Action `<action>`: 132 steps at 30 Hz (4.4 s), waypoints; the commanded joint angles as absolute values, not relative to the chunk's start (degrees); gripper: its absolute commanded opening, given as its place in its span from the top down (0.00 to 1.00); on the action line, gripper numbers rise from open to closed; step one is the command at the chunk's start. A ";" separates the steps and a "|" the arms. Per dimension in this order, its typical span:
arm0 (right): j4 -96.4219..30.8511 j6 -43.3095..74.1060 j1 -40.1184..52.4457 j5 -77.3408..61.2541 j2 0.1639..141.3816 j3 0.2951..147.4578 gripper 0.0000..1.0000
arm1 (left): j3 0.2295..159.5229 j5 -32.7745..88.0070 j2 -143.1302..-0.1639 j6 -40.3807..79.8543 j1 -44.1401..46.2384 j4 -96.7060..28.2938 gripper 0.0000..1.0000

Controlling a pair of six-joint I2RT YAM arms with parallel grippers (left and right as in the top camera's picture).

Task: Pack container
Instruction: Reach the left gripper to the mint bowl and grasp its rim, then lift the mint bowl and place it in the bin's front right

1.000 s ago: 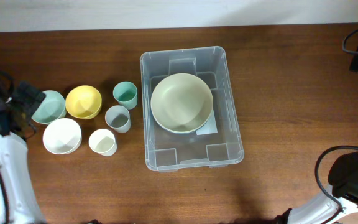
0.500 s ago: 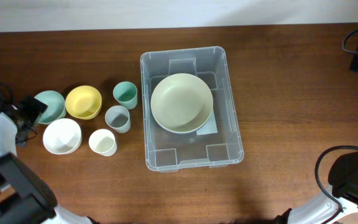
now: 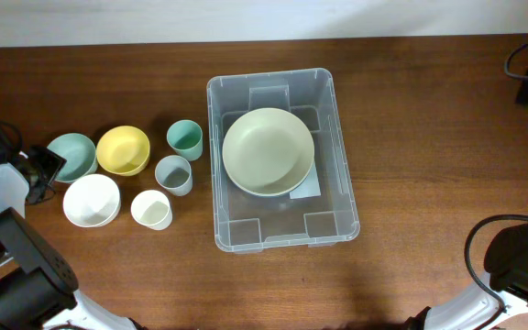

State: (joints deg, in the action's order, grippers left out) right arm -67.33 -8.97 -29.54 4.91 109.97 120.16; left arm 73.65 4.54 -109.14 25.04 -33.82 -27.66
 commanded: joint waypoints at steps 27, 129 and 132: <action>-67.29 -8.49 -29.65 4.99 110.00 120.92 0.01 | 74.32 2.76 -113.56 23.88 -35.22 -27.00 0.86; -67.29 -8.49 -29.65 4.99 110.00 120.92 0.01 | 131.15 7.64 -129.32 -7.66 38.02 -85.71 0.51; -67.29 -8.49 -29.65 4.97 110.00 120.92 0.01 | 133.67 7.68 -129.25 -3.42 34.81 -84.60 0.55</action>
